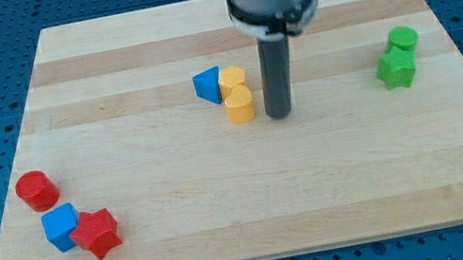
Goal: Move the red circle closer to the blue cube
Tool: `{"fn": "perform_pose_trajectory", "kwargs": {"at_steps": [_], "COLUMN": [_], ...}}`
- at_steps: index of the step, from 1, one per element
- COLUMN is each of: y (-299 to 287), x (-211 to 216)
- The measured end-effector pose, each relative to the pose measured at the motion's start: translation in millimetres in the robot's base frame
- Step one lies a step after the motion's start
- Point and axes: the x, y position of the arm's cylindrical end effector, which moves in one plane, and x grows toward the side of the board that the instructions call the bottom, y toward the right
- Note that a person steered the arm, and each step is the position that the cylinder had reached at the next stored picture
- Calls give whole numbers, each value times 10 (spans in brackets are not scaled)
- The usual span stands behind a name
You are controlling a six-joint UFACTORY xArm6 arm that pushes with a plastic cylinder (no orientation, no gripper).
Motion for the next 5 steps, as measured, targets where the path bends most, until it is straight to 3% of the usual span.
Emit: {"fn": "perform_pose_trajectory", "kwargs": {"at_steps": [1, 2, 5], "y": [-415, -868, -2265], "x": [488, 665, 219]}}
